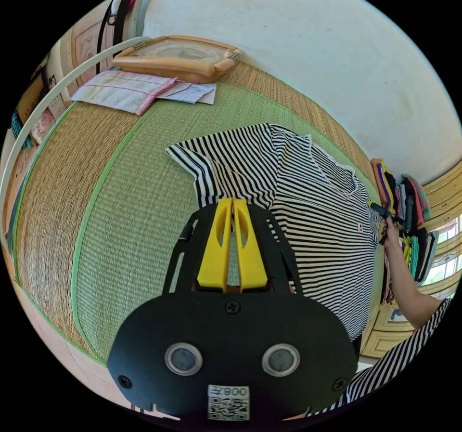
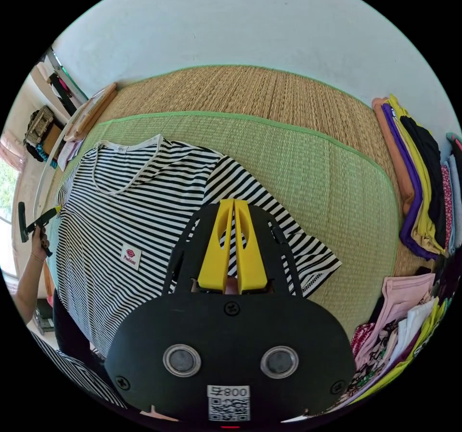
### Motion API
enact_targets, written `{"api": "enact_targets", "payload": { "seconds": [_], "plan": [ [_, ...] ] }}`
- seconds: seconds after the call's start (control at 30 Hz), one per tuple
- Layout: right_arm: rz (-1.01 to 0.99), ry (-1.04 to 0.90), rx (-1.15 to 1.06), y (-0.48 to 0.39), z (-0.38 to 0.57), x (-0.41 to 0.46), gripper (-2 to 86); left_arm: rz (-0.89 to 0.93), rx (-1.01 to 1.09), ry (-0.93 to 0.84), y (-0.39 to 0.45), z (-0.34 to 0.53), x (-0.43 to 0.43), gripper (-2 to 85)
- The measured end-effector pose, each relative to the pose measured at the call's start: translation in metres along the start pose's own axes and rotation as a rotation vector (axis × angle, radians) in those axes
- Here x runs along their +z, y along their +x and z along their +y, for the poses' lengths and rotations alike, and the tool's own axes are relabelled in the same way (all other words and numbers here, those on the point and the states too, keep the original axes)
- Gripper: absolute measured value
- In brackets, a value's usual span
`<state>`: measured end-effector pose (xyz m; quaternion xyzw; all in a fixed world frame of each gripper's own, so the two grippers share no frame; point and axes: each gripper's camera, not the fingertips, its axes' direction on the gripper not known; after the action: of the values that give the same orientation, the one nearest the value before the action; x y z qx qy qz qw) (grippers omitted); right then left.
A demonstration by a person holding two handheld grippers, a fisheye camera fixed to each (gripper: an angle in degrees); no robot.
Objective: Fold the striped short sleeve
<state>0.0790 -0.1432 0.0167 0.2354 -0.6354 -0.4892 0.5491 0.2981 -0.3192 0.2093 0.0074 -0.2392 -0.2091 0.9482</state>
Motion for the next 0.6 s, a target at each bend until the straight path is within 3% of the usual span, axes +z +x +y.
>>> {"api": "enact_targets", "payload": {
  "seconds": [0.23,0.4,0.5,0.6],
  "plan": [
    [0.027,-0.030,0.006,-0.013,-0.016,0.009,0.1,0.092,-0.056,0.093,-0.046,0.032,-0.013,0.9],
    [-0.002,0.052,-0.003,-0.030,-0.021,-0.012,0.4,0.053,-0.056,0.036,-0.070,0.044,-0.005,2.9],
    [-0.133,0.129,-0.063,-0.072,-0.029,-0.029,1.0,0.110,-0.032,0.098,-0.080,0.061,-0.014,5.4],
    [-0.293,0.130,-0.245,-0.162,-0.046,-0.027,2.5,0.110,0.015,0.052,-0.087,0.069,-0.001,6.4]
  ]
}}
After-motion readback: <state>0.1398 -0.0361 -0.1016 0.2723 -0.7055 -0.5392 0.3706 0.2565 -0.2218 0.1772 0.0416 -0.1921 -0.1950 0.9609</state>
